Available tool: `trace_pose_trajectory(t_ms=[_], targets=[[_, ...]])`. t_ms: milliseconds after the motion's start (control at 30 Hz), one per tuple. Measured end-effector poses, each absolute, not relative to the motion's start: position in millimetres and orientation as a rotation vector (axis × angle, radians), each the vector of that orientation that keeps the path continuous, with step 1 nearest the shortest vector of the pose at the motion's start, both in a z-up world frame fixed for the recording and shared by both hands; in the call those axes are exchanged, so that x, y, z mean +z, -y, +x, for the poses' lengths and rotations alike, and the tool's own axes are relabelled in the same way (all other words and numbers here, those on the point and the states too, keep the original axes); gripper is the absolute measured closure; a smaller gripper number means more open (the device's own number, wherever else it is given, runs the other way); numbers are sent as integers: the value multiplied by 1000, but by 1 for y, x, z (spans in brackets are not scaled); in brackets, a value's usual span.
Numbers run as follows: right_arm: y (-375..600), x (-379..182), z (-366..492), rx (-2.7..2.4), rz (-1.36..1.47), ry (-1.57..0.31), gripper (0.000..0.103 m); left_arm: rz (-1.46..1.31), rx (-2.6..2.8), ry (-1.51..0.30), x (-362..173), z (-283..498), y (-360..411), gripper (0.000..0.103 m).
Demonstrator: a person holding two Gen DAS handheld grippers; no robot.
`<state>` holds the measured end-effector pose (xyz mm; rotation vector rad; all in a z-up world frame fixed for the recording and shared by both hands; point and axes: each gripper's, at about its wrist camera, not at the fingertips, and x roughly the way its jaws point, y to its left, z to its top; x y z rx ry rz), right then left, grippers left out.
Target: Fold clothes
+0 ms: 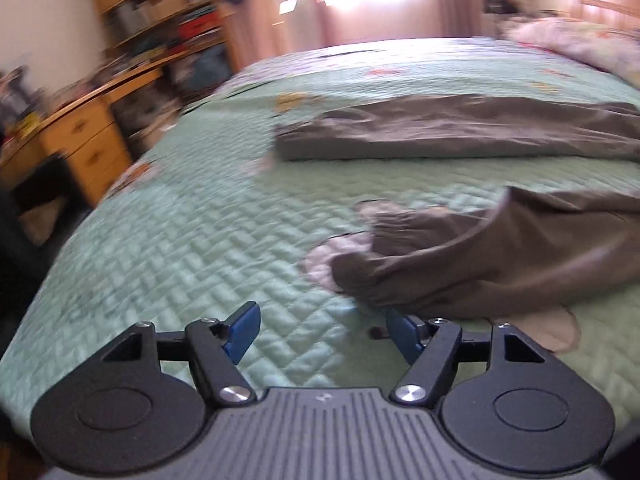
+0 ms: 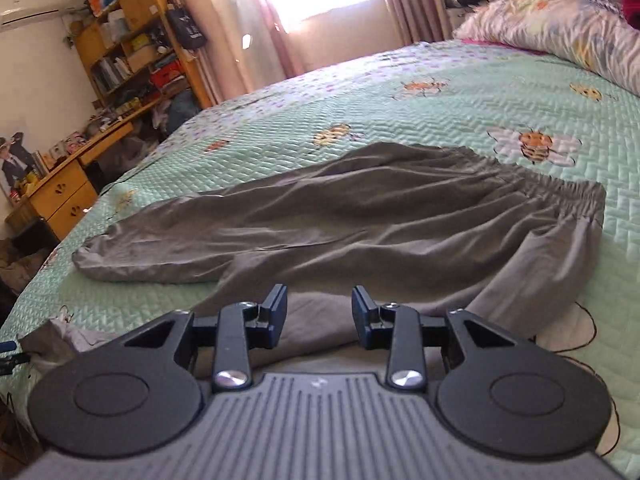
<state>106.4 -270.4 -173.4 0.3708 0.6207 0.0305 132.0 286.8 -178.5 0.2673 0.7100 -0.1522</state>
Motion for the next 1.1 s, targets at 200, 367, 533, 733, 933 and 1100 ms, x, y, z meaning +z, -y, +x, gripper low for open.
trace_pose_trajectory(t_ms=[200, 367, 533, 733, 933, 1100], targets=[[258, -180, 113, 51, 386, -680, 65, 333, -250, -710, -185, 156, -276, 39], [253, -182, 111, 35, 364, -684, 65, 229, -326, -692, -171, 157, -268, 80], [250, -188, 109, 41, 368, -698, 65, 162, -318, -616, -145, 137, -251, 81], [248, -190, 102, 60, 349, -688, 65, -229, -187, -624, -58, 94, -257, 81], [238, -202, 111, 107, 368, -708, 65, -232, 92, -816, -65, 167, -288, 36], [224, -202, 107, 145, 311, -711, 65, -368, 191, -1034, -130, 224, -322, 45]])
